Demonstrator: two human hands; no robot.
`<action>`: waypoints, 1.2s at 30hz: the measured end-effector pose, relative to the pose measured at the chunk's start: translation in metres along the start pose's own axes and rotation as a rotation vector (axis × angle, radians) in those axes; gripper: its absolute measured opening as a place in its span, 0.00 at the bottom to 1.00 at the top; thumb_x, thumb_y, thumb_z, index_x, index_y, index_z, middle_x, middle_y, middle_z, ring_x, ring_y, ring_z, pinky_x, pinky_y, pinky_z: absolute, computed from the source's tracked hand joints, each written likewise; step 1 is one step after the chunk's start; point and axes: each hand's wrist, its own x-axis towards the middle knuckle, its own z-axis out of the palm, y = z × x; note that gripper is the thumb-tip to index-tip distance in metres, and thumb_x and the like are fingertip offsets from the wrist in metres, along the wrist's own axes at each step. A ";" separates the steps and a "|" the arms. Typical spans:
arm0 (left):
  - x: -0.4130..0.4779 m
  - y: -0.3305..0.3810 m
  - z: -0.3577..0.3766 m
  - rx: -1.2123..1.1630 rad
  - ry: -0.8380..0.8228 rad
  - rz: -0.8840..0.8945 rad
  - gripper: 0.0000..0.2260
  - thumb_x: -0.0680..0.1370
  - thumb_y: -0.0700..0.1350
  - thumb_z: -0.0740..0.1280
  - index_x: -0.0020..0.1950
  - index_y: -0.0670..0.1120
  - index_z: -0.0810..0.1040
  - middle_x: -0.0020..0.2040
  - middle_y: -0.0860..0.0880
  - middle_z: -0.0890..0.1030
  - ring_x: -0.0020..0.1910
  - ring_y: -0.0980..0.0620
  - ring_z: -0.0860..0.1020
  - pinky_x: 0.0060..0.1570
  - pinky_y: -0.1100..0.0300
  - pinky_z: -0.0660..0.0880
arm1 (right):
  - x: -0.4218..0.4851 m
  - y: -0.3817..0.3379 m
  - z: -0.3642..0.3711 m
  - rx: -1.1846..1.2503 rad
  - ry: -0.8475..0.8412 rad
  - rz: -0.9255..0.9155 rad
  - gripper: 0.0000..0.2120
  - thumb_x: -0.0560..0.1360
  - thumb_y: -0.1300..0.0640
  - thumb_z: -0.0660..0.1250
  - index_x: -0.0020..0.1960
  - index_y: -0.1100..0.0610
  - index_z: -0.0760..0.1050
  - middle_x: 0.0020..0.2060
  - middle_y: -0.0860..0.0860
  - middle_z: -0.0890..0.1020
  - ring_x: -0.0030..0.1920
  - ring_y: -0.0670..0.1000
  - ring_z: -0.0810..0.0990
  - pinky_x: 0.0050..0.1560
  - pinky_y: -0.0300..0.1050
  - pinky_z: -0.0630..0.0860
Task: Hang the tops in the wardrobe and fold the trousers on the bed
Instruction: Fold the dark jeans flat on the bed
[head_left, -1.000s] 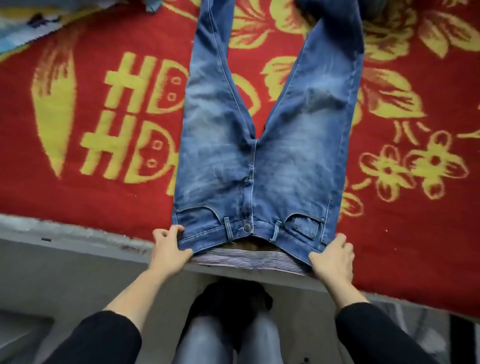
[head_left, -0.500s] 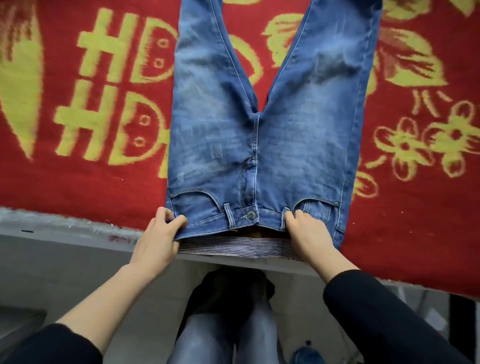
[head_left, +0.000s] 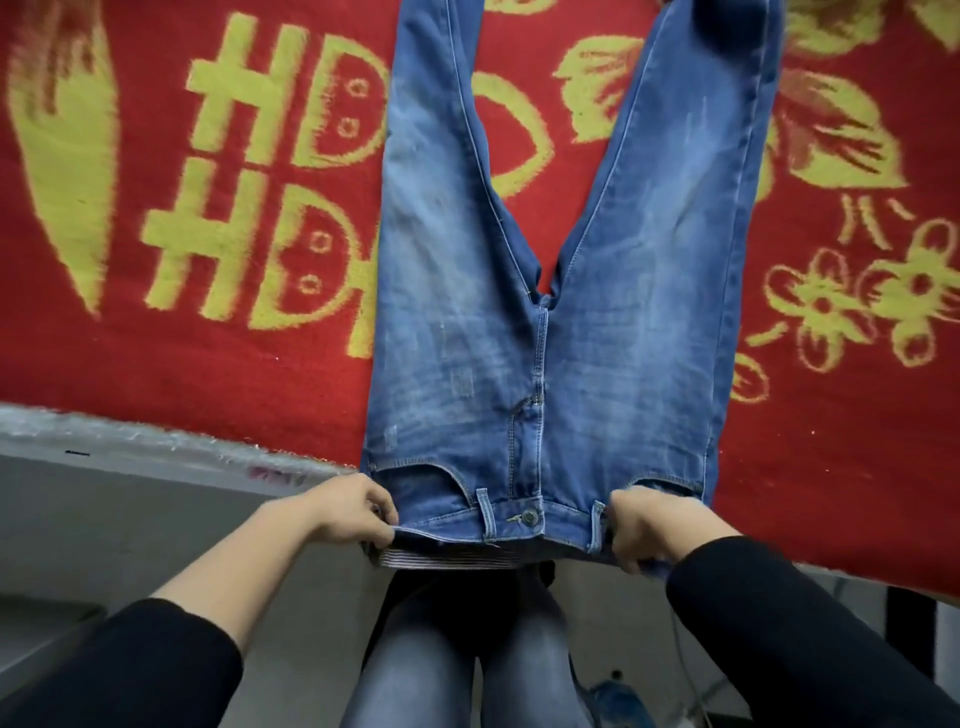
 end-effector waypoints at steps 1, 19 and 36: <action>0.000 0.002 -0.014 -0.054 -0.031 -0.012 0.03 0.70 0.47 0.70 0.42 0.52 0.83 0.39 0.54 0.83 0.34 0.58 0.76 0.34 0.66 0.71 | 0.001 -0.001 -0.014 0.088 -0.042 0.005 0.10 0.61 0.58 0.73 0.42 0.59 0.82 0.32 0.52 0.82 0.34 0.52 0.81 0.36 0.44 0.77; 0.107 0.108 -0.197 -1.340 0.784 -0.002 0.09 0.77 0.44 0.65 0.42 0.41 0.80 0.41 0.44 0.83 0.41 0.47 0.80 0.42 0.55 0.77 | 0.085 -0.071 -0.249 0.454 1.140 -0.259 0.13 0.74 0.58 0.63 0.57 0.59 0.66 0.53 0.55 0.73 0.53 0.60 0.73 0.45 0.53 0.71; 0.089 0.141 -0.298 -1.488 0.099 0.399 0.12 0.66 0.44 0.66 0.46 0.41 0.84 0.44 0.42 0.84 0.42 0.46 0.83 0.49 0.52 0.79 | 0.099 -0.044 -0.302 1.398 0.685 -0.373 0.07 0.48 0.64 0.56 0.18 0.54 0.59 0.20 0.46 0.58 0.25 0.45 0.54 0.24 0.40 0.49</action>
